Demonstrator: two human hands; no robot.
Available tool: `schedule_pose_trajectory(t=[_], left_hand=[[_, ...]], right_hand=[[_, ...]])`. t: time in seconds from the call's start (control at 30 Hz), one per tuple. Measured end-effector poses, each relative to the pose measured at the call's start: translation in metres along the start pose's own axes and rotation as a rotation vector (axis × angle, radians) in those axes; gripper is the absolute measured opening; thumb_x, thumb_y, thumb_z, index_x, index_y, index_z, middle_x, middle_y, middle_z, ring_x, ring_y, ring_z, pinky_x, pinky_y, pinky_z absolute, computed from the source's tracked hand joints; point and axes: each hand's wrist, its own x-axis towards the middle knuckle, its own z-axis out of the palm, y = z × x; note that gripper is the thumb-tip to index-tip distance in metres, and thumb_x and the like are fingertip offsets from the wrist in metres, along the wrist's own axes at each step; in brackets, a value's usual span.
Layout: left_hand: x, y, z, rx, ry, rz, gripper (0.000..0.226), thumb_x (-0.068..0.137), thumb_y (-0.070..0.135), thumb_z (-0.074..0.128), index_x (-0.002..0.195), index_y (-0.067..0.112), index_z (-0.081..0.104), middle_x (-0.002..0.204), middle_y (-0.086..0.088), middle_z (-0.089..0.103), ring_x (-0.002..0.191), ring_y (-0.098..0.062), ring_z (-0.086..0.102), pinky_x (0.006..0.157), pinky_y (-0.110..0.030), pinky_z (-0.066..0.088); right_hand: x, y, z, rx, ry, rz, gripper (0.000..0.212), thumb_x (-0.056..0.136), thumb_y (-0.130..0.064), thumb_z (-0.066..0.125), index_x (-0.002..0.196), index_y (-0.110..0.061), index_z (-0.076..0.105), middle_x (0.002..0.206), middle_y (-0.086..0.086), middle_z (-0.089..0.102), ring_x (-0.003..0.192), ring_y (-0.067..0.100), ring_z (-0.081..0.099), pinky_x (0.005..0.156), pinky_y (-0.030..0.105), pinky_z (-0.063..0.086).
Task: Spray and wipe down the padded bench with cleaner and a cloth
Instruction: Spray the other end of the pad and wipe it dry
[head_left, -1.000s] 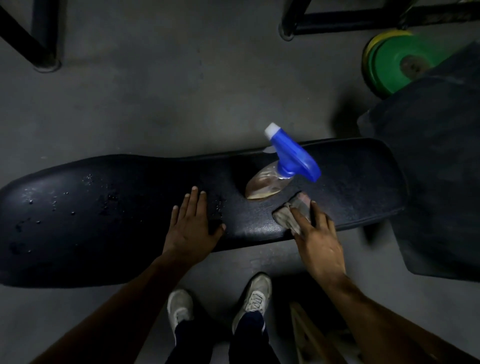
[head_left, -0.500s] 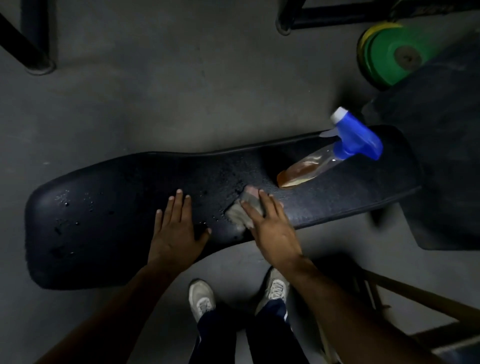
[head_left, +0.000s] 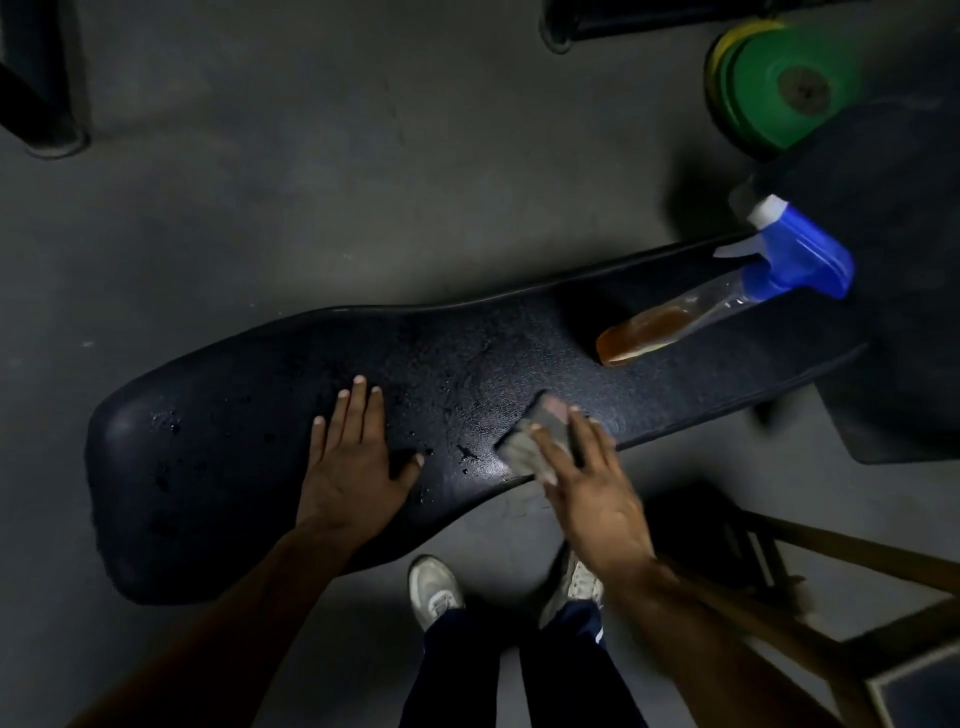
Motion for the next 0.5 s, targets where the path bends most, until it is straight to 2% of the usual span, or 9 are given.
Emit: schedule_pose_trajectory(t=[0.1, 0.17, 0.27, 0.3, 0.4, 0.5], left_hand=[[0.006, -0.004, 0.001, 0.006, 0.019, 0.006, 0.099, 0.080, 0.070, 0.031, 0.158, 0.012, 0.010, 0.167, -0.005, -0.002, 0.154, -0.022, 0.001, 0.123, -0.047, 0.004], [0.009, -0.005, 0.003, 0.013, 0.027, 0.006, 0.100, 0.079, 0.070, 0.030, 0.157, 0.011, 0.012, 0.167, -0.006, 0.001, 0.153, -0.023, 0.003, 0.123, -0.048, 0.006], [0.010, -0.006, 0.006, 0.009, 0.017, 0.013, 0.099, 0.080, 0.068, 0.034, 0.157, 0.011, 0.011, 0.167, -0.006, -0.001, 0.153, -0.024, 0.002, 0.122, -0.049, 0.005], [0.011, -0.006, 0.006, 0.005, 0.009, 0.018, 0.099, 0.082, 0.067, 0.038, 0.157, 0.010, 0.009, 0.167, -0.007, -0.002, 0.153, -0.024, 0.001, 0.122, -0.049, 0.005], [0.011, -0.010, 0.004, 0.008, -0.009, 0.046, 0.095, 0.089, 0.060, 0.049, 0.158, 0.010, 0.007, 0.167, -0.006, -0.004, 0.154, -0.023, -0.001, 0.123, -0.049, 0.004], [0.014, -0.016, -0.003, 0.010, 0.005, 0.044, 0.095, 0.090, 0.058, 0.052, 0.158, 0.010, 0.005, 0.167, -0.005, -0.006, 0.154, -0.022, -0.004, 0.123, -0.048, 0.002]], right_hand=[[0.019, 0.009, -0.006, 0.030, 0.056, 0.162, 0.063, 0.105, -0.034, 0.056, 0.162, -0.039, 0.028, 0.172, 0.018, 0.014, 0.157, 0.044, 0.017, 0.127, 0.054, 0.024], [0.036, -0.006, -0.003, 0.054, 0.104, 0.188, 0.058, 0.106, -0.037, 0.053, 0.161, -0.034, 0.032, 0.170, 0.022, 0.018, 0.155, 0.046, 0.018, 0.128, 0.055, 0.020], [0.039, -0.047, 0.011, 0.005, 0.076, 0.034, 0.062, 0.106, -0.043, 0.047, 0.163, -0.037, 0.023, 0.172, 0.021, 0.012, 0.158, 0.042, 0.011, 0.129, 0.049, 0.003], [0.033, -0.061, 0.017, -0.007, 0.054, -0.044, 0.064, 0.105, -0.044, 0.046, 0.163, -0.038, 0.021, 0.173, 0.019, 0.010, 0.159, 0.040, 0.008, 0.130, 0.050, 0.004], [0.003, -0.081, 0.031, -0.016, 0.006, -0.195, 0.066, 0.100, -0.041, 0.055, 0.160, -0.036, 0.030, 0.172, 0.018, 0.017, 0.159, 0.039, 0.015, 0.128, 0.054, 0.021], [-0.018, -0.064, 0.028, -0.034, 0.023, -0.171, 0.076, 0.089, -0.035, 0.074, 0.157, -0.038, 0.038, 0.168, 0.017, 0.029, 0.154, 0.039, 0.030, 0.123, 0.051, 0.033]])
